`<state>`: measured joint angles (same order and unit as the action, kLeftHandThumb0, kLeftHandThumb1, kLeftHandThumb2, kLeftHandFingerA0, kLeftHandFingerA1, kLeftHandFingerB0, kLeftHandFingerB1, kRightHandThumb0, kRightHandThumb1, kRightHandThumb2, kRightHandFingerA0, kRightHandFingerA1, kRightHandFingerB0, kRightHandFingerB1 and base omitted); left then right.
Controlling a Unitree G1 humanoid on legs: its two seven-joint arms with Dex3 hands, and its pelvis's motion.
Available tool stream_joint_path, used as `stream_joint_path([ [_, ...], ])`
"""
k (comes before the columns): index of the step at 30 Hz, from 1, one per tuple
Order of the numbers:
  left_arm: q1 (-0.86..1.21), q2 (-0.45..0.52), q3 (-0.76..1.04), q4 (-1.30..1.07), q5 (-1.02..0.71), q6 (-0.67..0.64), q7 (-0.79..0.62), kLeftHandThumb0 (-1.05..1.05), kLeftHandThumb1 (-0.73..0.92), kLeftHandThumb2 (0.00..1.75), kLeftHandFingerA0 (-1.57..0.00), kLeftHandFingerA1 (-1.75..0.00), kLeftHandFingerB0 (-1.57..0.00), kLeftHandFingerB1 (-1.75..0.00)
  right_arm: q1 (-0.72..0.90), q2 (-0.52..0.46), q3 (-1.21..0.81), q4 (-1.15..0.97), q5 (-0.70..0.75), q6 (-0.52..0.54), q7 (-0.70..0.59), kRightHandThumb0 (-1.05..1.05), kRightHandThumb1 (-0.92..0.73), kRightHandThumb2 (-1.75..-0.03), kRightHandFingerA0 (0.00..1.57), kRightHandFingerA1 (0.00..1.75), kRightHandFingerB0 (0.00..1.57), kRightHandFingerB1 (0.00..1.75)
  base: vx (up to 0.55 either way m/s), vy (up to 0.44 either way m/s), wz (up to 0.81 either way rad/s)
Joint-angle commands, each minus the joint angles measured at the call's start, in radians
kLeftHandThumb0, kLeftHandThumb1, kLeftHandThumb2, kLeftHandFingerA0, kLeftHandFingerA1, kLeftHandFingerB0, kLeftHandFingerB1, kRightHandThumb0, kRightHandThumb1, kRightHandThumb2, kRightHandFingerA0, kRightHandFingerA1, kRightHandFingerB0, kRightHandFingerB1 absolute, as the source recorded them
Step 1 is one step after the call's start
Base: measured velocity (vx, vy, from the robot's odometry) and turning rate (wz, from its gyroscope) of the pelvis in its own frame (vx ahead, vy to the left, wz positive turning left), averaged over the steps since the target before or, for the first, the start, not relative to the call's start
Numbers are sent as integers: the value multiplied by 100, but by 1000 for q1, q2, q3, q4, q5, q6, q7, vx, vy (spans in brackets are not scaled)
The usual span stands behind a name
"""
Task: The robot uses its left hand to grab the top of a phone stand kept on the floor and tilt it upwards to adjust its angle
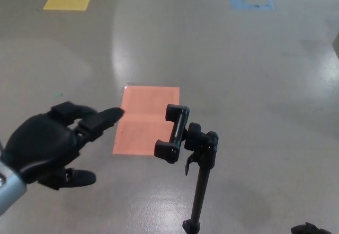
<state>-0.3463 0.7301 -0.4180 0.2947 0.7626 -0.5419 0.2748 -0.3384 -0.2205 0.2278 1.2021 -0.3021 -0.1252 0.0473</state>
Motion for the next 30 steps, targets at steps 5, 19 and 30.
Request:
stream_joint_path([
  [5, -89, 9, -22, -51, 90, -36, -89, -71, 45, 79, -17, -41, 0, -15, -22, -22, -7, 14, -3, 0, 16, -28, -67, -112, 1, 49, 0, 47, 0, 0, 0],
  [19, -149, -46, -6, -137, 69, -14, -188, -66, 43, 79, -18, -43, 0, -15, -20, -21, -6, 13, -6, 2, 29, -28, -67, -112, 1, 49, 0, 47, 0, 0, 0],
  [30, -171, -80, 8, -198, 71, -11, -250, -66, 43, 78, -23, -44, 0, -16, -22, -25, 3, 14, -15, 5, 33, -28, -67, -112, 1, 49, 0, 47, 0, 0, 0],
])
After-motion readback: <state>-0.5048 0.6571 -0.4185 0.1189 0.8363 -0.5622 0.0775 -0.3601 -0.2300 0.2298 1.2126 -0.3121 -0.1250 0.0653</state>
